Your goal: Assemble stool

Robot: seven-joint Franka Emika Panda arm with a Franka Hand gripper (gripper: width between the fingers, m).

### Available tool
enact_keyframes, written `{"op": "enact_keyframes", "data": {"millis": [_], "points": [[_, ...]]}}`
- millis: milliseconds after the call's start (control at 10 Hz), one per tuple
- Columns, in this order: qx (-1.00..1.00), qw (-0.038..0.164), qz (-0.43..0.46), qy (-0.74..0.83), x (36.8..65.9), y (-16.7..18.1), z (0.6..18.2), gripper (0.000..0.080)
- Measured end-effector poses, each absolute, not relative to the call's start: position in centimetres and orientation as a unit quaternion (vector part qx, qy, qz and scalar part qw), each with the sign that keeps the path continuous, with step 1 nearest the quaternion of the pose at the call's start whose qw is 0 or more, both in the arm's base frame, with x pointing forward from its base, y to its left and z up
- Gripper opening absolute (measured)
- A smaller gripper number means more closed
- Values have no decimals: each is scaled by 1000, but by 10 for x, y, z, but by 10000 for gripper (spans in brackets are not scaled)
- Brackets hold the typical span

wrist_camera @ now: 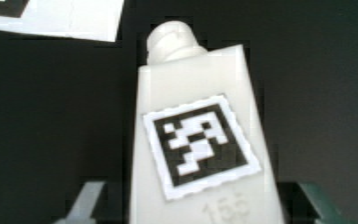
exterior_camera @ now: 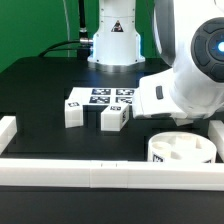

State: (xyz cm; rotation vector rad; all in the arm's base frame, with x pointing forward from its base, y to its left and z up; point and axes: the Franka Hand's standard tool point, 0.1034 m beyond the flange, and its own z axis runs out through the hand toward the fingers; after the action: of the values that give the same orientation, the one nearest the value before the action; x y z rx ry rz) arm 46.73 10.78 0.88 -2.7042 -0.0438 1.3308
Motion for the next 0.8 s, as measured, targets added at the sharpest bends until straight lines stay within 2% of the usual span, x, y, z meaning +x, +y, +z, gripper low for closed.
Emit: {"op": "enact_keyframes", "data": {"millis": [400, 500, 600, 800], "points": [[-895, 67, 440, -17, 468, 108, 9, 326], [-894, 75, 441, -27, 468, 107, 12, 326], [-892, 88, 443, -34, 469, 106, 19, 326], [-891, 102, 440, -35, 475, 103, 45, 327]]}}
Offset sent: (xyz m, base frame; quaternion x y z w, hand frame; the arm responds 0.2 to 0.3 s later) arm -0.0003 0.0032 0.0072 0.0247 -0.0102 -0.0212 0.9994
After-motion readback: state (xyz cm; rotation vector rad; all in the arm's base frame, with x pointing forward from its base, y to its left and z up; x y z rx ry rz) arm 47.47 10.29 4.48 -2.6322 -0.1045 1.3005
